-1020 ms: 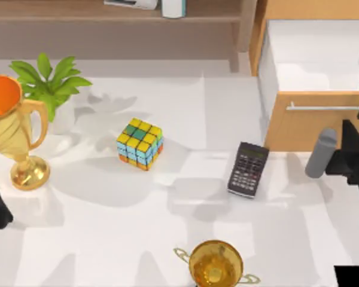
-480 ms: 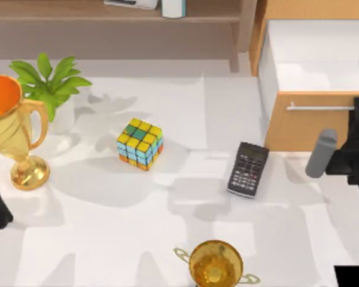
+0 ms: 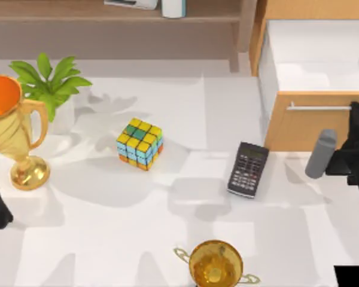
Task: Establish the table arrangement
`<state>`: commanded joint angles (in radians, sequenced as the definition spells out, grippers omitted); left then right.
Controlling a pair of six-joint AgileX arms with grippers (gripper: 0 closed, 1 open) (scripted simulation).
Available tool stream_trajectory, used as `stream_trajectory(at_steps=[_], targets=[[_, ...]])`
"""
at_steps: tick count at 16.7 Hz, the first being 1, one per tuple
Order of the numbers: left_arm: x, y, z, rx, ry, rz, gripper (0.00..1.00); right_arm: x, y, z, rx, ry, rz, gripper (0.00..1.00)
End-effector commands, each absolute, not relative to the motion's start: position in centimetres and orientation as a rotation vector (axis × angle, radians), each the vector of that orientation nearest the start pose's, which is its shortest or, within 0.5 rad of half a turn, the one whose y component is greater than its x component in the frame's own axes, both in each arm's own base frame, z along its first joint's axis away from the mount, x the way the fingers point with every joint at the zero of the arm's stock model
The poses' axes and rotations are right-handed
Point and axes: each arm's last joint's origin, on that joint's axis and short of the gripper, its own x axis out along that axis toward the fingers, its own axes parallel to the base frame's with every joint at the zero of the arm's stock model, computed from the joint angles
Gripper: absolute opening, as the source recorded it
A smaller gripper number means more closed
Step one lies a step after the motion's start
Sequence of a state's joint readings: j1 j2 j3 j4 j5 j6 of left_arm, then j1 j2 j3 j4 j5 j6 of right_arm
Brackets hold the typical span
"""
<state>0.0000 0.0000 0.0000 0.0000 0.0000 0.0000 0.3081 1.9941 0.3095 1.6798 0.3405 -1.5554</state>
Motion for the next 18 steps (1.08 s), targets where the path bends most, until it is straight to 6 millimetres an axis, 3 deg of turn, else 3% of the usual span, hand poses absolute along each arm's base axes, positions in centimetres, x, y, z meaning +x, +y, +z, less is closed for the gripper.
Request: stream_trajectory(at_steps=[4,12,18], targets=[[10.6,-0.1,16.0,0.000,0.000,0.000,1.00,25.6,7.1,8.8,-1.568,0.013,-0.004,0.00],[10.6,-0.1,16.0,0.000,0.000,0.000,1.00,31.2,7.1,8.8,-1.569,0.010,-0.002,0.00],[10.6,-0.1,16.0,0.000,0.000,0.000,1.00,31.5,7.2,8.8,-1.567,0.013,0.000,0.00]])
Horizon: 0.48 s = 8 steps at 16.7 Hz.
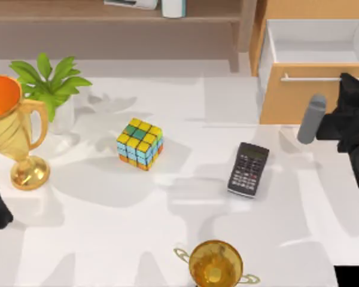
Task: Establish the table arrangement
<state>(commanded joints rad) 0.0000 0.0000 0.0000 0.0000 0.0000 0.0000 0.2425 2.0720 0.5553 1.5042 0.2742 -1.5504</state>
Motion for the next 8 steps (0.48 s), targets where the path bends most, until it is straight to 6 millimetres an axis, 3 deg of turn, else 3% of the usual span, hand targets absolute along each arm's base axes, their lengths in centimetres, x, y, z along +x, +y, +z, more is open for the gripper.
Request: stream_trajectory(at_steps=[8], targets=[[10.6,-0.1,16.0,0.000,0.000,0.000,1.00,37.4,7.2,8.9,-1.569,0.009,-0.002,0.00]])
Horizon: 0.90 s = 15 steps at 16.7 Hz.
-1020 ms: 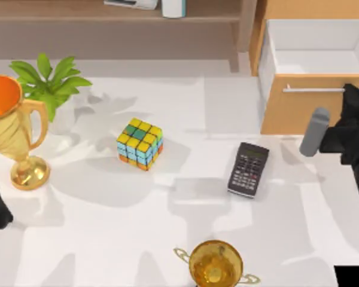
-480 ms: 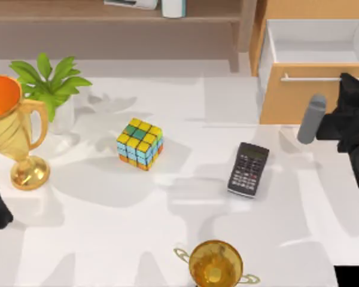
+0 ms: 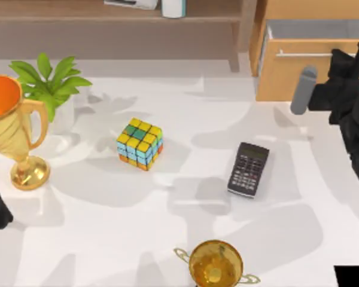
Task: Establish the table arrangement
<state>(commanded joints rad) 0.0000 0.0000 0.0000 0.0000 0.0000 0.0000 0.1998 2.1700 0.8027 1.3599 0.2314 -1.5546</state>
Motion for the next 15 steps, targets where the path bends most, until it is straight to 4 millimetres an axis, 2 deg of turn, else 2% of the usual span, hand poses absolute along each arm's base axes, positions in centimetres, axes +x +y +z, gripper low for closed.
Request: stream_trajectory(at_steps=[7,15], targets=[[10.6,-0.1,16.0,0.000,0.000,0.000,1.00,38.0,7.1,8.9,-1.564,0.013,-0.004,0.00],[10.6,-0.1,16.0,0.000,0.000,0.000,1.00,43.4,7.2,8.8,-1.565,0.012,0.002,0.00]])
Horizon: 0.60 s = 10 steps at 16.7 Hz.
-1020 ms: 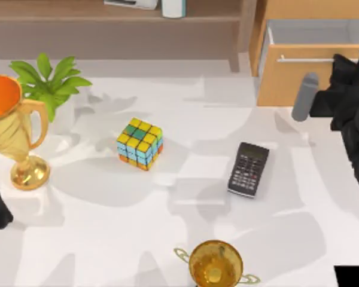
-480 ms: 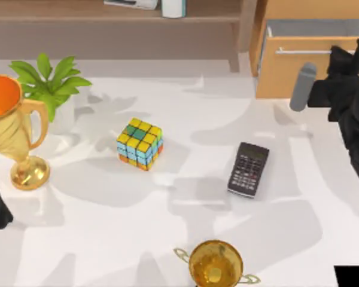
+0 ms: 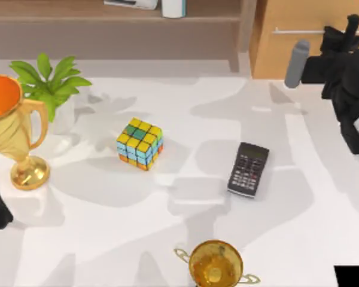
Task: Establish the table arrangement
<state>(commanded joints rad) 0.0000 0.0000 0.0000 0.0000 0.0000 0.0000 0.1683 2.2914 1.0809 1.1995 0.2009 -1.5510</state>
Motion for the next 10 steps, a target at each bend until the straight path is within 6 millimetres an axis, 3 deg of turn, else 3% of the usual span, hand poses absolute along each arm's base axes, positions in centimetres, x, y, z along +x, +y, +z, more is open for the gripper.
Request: stream_trajectory(at_steps=[5,10], targets=[[10.57,-0.12,16.00,0.000,0.000,0.000,1.00,43.92,7.18,8.84,-1.565,0.011,0.004,0.00],[10.57,-0.12,16.00,0.000,0.000,0.000,1.00,43.92,7.18,8.84,-1.565,0.011,0.004,0.38]])
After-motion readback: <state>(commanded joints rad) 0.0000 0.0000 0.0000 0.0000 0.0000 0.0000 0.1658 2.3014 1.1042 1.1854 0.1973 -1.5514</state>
